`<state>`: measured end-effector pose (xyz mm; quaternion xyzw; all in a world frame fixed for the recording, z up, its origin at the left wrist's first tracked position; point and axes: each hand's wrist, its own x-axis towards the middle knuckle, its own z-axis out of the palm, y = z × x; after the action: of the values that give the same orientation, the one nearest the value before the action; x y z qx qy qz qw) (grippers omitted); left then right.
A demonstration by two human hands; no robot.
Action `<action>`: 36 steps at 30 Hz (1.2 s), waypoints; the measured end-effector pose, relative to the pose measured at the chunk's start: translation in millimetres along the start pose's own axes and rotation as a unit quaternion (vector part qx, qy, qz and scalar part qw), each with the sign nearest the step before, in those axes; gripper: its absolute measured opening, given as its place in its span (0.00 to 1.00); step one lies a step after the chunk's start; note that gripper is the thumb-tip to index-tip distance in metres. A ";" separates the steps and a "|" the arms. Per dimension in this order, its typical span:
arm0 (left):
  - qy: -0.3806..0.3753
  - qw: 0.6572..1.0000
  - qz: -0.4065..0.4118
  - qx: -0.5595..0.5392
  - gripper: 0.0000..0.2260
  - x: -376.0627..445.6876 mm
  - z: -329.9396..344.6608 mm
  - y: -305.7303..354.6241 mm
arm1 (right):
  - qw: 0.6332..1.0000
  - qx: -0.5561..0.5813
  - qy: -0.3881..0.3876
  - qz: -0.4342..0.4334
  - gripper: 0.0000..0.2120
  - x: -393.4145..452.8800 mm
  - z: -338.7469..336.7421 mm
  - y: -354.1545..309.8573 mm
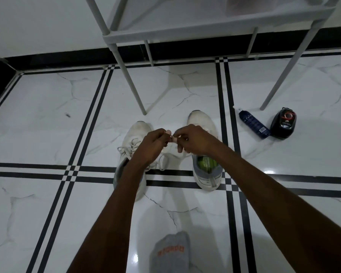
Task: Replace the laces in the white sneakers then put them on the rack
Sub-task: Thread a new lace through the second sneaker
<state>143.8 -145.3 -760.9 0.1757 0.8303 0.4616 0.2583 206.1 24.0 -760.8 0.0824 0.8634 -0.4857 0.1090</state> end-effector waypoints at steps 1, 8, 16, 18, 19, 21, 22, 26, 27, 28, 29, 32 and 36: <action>-0.003 1.000 0.002 0.006 0.15 0.2 0.2 3.0 | 0.999 0.000 0.037 0.006 0.08 1.5 2.9 2.5; 0.066 0.996 0.022 0.054 0.15 0.9 -6.7 -6.3 | 0.978 0.012 0.203 0.038 0.14 -0.3 -1.8 24.5; 0.092 0.983 0.132 0.086 0.10 6.8 13.9 3.3 | 0.987 -0.020 0.158 -0.004 0.08 -6.5 5.5 13.6; 0.115 0.984 0.126 0.047 0.11 7.9 20.3 5.9 | 0.988 0.017 0.154 0.018 0.09 -8.1 5.5 13.5; 0.118 0.986 0.118 0.016 0.10 7.9 23.5 7.2 | 0.986 0.041 0.160 0.028 0.09 -9.4 5.3 12.2; 0.113 0.987 0.104 -0.045 0.09 8.9 31.5 7.2 | 0.979 0.083 0.182 0.040 0.13 -13.1 3.5 10.0; 0.111 0.987 0.099 -0.066 0.09 9.6 35.0 6.9 | 0.977 0.096 0.186 0.042 0.15 -14.2 2.7 10.9; 0.132 0.975 0.050 -0.169 0.05 10.7 45.3 12.0 | 0.982 0.102 0.150 0.055 0.13 -21.0 -6.8 19.2; 0.137 0.972 0.040 -0.185 0.04 12.1 46.6 15.5 | 0.980 0.111 0.154 0.065 0.14 -24.9 -14.3 22.3; 0.140 0.971 0.036 -0.190 0.04 13.2 47.0 18.6 | 0.977 0.110 0.163 0.077 0.14 -30.0 -23.6 26.0; 0.135 0.971 0.041 -0.192 0.03 15.2 47.5 21.2 | 0.977 0.096 0.169 0.090 0.13 -35.4 -35.4 30.1; 0.093 0.981 0.072 -0.153 0.03 18.3 54.5 28.2 | 0.983 -0.001 0.113 0.141 0.17 -50.7 -69.2 44.3; 0.069 0.991 0.099 -0.050 0.02 19.8 72.4 29.1 | 0.981 -0.074 0.022 0.178 0.21 -57.6 -64.9 59.2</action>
<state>172.2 -71.0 -773.1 0.2113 0.8008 0.5364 0.1621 269.2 107.9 -761.2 0.2370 0.8706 -0.3915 0.1807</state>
